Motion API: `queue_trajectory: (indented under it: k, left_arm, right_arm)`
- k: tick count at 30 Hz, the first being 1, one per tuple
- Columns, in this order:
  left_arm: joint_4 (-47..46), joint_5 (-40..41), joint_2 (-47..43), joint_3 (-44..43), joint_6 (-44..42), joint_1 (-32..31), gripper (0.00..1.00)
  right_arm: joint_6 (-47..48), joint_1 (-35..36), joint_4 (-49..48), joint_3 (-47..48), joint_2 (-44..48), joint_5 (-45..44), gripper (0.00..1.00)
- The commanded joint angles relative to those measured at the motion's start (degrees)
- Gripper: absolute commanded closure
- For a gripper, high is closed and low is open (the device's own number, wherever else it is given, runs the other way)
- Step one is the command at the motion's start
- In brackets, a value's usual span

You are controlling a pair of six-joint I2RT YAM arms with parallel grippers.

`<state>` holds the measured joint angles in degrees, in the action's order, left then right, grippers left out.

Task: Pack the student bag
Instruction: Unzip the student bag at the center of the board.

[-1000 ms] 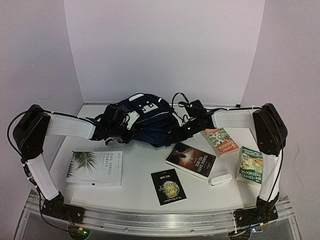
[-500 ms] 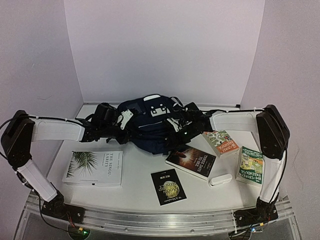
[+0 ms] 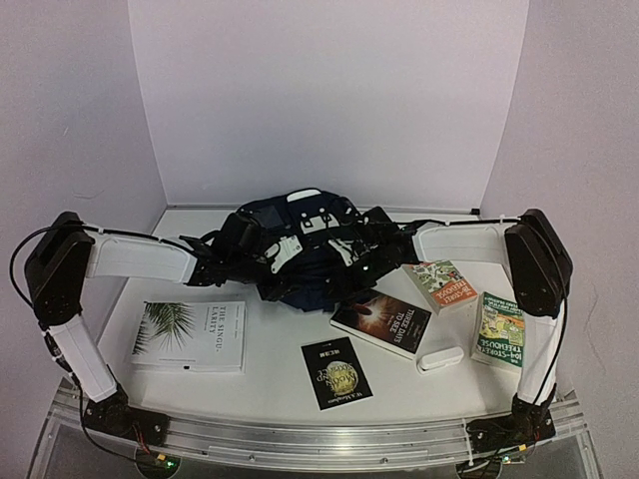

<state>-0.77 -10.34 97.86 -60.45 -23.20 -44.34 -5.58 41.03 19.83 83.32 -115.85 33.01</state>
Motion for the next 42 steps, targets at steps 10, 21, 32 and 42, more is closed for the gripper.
queue_trajectory:
  k: [10,21,32,42]
  left_arm:
    - [2.0,10.4,8.4,-7.5,-3.3,-0.7,0.94]
    - [-2.9,13.6,-2.7,3.6,2.2,5.8,1.00]
    - [-2.4,13.6,-5.8,3.6,3.2,8.6,0.82]
    - [3.3,5.2,-11.3,2.7,0.1,0.2,0.31]
  right_arm:
    - [1.6,-0.6,0.1,1.8,1.8,1.1,1.00]
    - [5.0,-11.9,2.7,-1.8,1.2,1.6,1.00]
    - [2.2,-9.5,3.4,2.3,-0.7,6.2,1.00]
    - [-0.9,-1.2,3.4,10.6,-4.2,6.8,1.00]
